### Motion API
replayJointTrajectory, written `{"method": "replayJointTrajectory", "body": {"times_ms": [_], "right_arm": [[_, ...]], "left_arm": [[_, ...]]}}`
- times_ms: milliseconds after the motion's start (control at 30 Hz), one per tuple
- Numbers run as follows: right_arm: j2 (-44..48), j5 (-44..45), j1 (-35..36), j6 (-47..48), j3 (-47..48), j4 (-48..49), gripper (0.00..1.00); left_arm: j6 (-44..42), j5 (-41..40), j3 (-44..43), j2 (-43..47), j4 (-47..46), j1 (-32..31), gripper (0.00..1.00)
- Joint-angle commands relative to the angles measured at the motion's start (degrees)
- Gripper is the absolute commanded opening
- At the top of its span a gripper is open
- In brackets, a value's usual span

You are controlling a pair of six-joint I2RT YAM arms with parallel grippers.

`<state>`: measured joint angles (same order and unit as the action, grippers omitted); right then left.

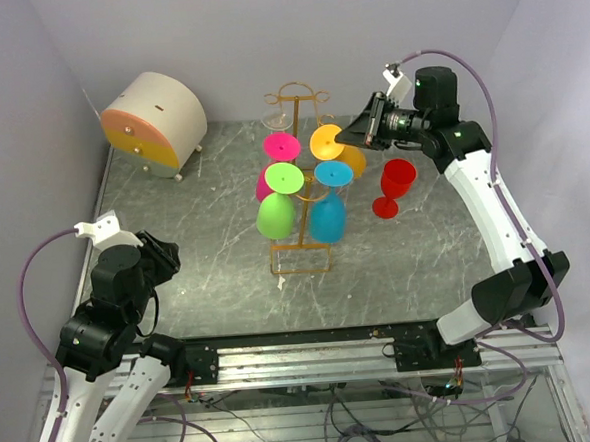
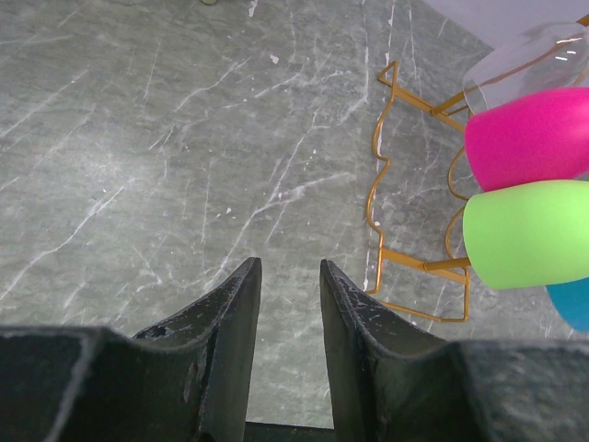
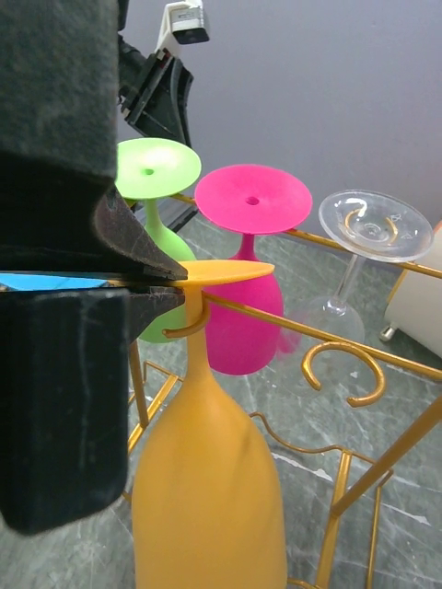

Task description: Take the wine glass off the wine glass rack

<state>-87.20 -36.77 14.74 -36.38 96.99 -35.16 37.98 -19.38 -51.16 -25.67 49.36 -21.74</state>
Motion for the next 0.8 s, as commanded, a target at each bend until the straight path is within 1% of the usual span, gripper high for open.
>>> {"method": "replayJointTrajectory", "body": {"times_ms": [0,233,467,600,767], "right_arm": [[1.90,2.53,0.03,-1.70,-0.97,3.42,0.00],[3.73,5.21,-0.49,-4.18,-3.31,6.38,0.00],[7.45,7.41,-2.93,-8.14,-6.54,9.30,0.00],[9.58,6.53,-4.13,-11.12,-9.83,12.46,0.00],[10.73,2.96,-4.45,-15.78,-14.84,18.31,0.00]], "left_arm": [[0.52,-1.37,0.04,-0.09,-0.21,-0.31,0.43],[0.54,-1.37,0.01,-0.08,-0.14,-0.32,0.43],[0.59,-1.37,-0.02,-0.08,-0.12,-0.32,0.43],[0.61,-1.38,0.09,-0.06,-0.14,-0.32,0.43],[0.52,-1.37,0.07,-0.21,-0.17,-0.32,0.43]]}}
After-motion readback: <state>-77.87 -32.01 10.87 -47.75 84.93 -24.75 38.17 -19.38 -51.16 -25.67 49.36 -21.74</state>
